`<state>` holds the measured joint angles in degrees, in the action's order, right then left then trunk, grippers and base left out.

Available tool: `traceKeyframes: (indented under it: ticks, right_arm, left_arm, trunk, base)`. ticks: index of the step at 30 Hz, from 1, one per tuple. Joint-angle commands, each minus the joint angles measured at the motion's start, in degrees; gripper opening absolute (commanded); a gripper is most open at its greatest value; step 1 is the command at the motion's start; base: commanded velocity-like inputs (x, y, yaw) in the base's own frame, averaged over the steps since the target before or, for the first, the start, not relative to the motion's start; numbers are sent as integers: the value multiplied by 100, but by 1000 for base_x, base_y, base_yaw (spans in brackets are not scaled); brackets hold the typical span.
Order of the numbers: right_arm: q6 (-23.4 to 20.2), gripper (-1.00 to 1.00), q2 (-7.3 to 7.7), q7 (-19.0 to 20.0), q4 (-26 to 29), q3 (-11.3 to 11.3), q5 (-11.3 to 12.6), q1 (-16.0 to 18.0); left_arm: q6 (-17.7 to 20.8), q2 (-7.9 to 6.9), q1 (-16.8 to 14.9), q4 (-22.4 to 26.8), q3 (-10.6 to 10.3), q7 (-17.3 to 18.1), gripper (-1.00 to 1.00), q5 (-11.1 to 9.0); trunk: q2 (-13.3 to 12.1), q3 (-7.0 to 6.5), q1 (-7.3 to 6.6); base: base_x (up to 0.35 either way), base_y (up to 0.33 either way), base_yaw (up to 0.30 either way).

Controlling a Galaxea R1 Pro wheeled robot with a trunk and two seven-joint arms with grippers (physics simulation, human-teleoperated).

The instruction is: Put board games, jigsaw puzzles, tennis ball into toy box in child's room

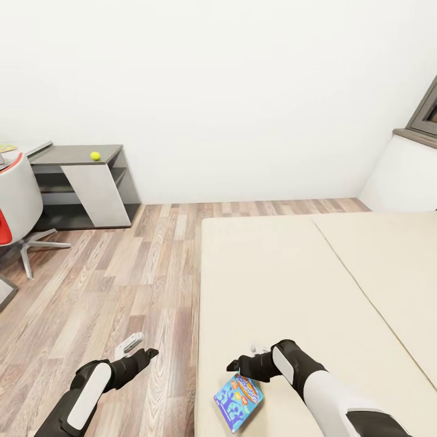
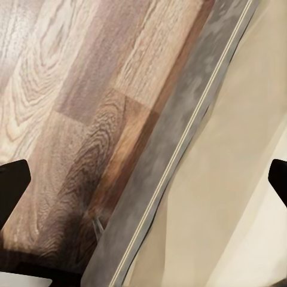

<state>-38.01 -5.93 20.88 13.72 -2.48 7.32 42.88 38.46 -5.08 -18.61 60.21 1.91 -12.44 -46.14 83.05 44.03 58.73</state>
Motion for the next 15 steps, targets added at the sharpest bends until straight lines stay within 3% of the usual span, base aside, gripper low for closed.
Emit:
traceKeyframes:
  ticks: [1,7,15]
  right_arm:
    - [-40,100,-1,-11,8,-25,30,1]
    - [-40,100,2,-11,8,-25,31,1]
    - [-40,100,3,-12,8,-25,31,0]
  left_arm:
    - [22,-1,-2,8,2,-48,100,-61]
    - [22,-1,-2,7,2,-48,100,-61]
    - [22,2,-2,6,2,-48,100,-62]
  trunk:
    - [2,5,0]
    - [2,5,0]
    - [2,5,0]
  base:
    - [0,0,0]
    - [0,14,0]
    - [0,141,0]
